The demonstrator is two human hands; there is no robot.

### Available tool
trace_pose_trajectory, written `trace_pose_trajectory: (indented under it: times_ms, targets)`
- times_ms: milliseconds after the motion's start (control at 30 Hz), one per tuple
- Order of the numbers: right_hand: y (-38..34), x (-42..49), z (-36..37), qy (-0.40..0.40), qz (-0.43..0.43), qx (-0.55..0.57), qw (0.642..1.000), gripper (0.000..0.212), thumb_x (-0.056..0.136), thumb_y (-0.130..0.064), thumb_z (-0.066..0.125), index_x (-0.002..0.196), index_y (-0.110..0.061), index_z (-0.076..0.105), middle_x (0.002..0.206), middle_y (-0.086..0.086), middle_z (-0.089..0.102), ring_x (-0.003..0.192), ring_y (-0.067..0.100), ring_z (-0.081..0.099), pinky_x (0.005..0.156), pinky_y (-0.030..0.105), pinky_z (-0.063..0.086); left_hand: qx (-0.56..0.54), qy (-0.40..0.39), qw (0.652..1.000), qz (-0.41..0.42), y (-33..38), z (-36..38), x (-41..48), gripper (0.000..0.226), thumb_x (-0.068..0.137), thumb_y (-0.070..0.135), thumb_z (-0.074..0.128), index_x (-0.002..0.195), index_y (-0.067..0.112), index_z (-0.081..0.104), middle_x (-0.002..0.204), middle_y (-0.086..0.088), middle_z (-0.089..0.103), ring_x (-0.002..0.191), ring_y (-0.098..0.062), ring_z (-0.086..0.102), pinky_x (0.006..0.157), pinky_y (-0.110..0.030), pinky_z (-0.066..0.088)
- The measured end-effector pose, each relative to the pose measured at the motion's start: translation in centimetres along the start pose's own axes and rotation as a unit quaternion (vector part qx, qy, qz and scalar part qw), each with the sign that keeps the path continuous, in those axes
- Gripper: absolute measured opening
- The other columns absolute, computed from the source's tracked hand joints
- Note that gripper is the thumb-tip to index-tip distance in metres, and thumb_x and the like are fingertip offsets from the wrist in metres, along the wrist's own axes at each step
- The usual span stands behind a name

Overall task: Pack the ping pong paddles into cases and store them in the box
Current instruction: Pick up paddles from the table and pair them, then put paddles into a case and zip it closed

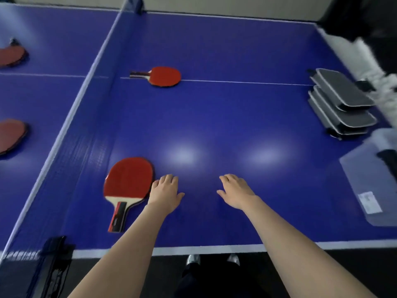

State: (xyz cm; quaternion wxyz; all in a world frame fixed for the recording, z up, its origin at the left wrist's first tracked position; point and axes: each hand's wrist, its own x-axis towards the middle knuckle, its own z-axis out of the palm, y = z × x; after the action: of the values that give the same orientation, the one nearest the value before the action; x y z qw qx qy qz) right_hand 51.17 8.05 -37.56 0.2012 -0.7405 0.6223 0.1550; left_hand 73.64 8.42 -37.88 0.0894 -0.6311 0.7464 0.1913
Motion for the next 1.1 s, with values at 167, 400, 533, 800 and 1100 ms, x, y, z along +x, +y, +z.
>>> trace_pose_trajectory:
  times_ms: [167, 400, 533, 800, 1100]
  targets:
    - [6.5, -4.0, -0.8, 0.022, 0.079, 0.022, 0.996, 0.053, 0.100, -0.038, 0.041, 0.143, -0.009, 0.033, 0.143, 0.009, 0.044, 0.130, 0.027, 0.043, 0.106, 0.039, 0.038, 0.045, -0.053, 0.996, 0.061, 6.8, -2.1, 2.4, 0.056, 0.099, 0.044, 0.043, 0.144, 0.013, 0.030, 0.149, -0.003, 0.034, 0.137, -0.022, 0.032, 0.109, -0.036, 0.028]
    - [14.9, -9.7, -2.2, 0.071, 0.148, 0.070, 0.984, 0.052, 0.100, -0.039, 0.041, 0.142, -0.009, 0.035, 0.140, 0.009, 0.046, 0.126, 0.027, 0.046, 0.104, 0.038, 0.038, 0.100, -0.040, 0.986, 0.129, 17.8, -4.5, 3.1, 0.056, 0.100, 0.043, 0.039, 0.146, 0.013, 0.029, 0.150, -0.003, 0.035, 0.137, -0.021, 0.034, 0.109, -0.034, 0.028]
    - [19.7, -13.1, -2.8, 0.091, 0.147, 0.070, 0.982, 0.053, 0.100, -0.039, 0.040, 0.143, -0.008, 0.033, 0.140, 0.011, 0.044, 0.125, 0.028, 0.046, 0.103, 0.039, 0.038, 0.104, -0.017, 0.986, 0.129, 24.3, -4.9, 2.3, 0.055, 0.100, 0.045, 0.040, 0.144, 0.012, 0.032, 0.147, -0.004, 0.039, 0.135, -0.023, 0.036, 0.108, -0.036, 0.031]
    - [29.3, -18.6, -5.8, 0.166, 0.118, 0.047, 0.978, 0.055, 0.100, -0.039, 0.042, 0.144, -0.007, 0.033, 0.142, 0.012, 0.043, 0.133, 0.028, 0.039, 0.105, 0.039, 0.035, 0.050, 0.038, 0.992, 0.112, 36.6, -5.6, 0.6, 0.055, 0.100, 0.045, 0.038, 0.144, 0.012, 0.032, 0.145, -0.006, 0.040, 0.133, -0.025, 0.037, 0.104, -0.040, 0.034]
    - [40.5, -18.4, -11.7, 0.203, 0.133, 0.038, 0.969, 0.049, 0.098, -0.037, 0.043, 0.137, -0.009, 0.038, 0.138, 0.012, 0.046, 0.126, 0.031, 0.043, 0.100, 0.042, 0.038, 0.018, 0.077, 0.992, 0.100, 45.1, -9.4, 5.5, 0.055, 0.099, 0.047, 0.040, 0.141, 0.012, 0.036, 0.142, -0.007, 0.044, 0.130, -0.027, 0.041, 0.100, -0.042, 0.037]
